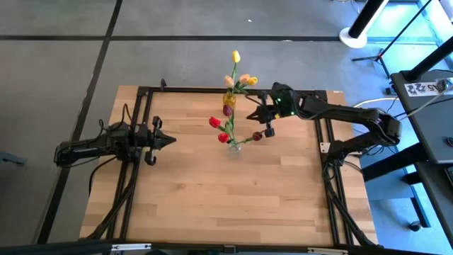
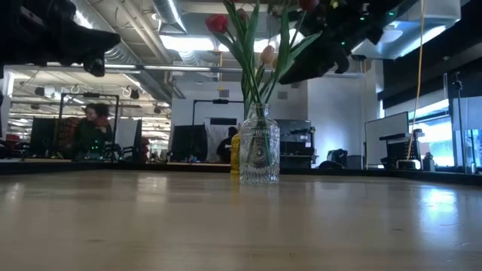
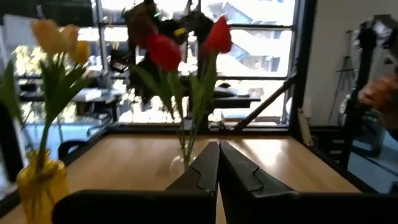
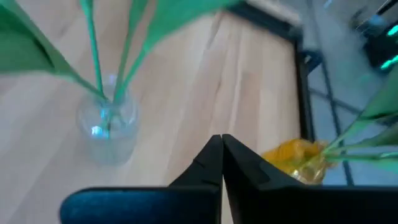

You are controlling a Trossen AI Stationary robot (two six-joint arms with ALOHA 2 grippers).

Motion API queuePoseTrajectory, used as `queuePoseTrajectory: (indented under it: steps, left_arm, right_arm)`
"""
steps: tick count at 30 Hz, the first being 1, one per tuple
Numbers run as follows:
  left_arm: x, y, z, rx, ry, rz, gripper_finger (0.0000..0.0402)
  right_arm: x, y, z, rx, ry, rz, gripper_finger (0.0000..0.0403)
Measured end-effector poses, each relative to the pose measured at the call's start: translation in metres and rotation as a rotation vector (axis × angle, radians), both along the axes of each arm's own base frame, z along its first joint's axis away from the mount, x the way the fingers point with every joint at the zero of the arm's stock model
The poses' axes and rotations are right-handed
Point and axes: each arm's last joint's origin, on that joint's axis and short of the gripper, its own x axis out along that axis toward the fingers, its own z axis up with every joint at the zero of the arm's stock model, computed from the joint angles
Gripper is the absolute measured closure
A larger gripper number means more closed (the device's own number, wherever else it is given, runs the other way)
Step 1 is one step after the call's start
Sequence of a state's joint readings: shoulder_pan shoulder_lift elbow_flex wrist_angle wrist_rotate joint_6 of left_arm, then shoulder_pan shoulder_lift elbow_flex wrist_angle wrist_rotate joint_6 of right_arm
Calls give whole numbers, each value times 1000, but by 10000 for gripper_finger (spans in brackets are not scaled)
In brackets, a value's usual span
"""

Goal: Sort flowers into vase by color
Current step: Return to Home Position

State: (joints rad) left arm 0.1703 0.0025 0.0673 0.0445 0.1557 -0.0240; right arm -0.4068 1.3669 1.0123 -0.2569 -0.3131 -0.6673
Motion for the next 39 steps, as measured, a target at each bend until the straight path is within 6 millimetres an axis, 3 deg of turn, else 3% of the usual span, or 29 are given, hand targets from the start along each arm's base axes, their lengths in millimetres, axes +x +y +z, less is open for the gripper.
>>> queuePoseTrajectory:
  steps: [6,15,25,32,39]
  left_arm:
    - [0,1,-5,-31,55,39,398]
    - [0,4,-13,-86,132,122,398]
    - [0,5,-20,-182,182,180,398]
    - [0,3,-20,-146,188,109,398]
    - [2,-4,-20,-39,177,36,398]
  right_arm:
    - [-29,13,-13,20,-191,-44,399]
    - [-88,39,-65,143,-406,-106,399]
    - [-130,57,-115,274,-644,-123,401]
    - [-133,60,-119,391,-578,-91,402]
    - [-140,62,-111,434,-619,-74,402]
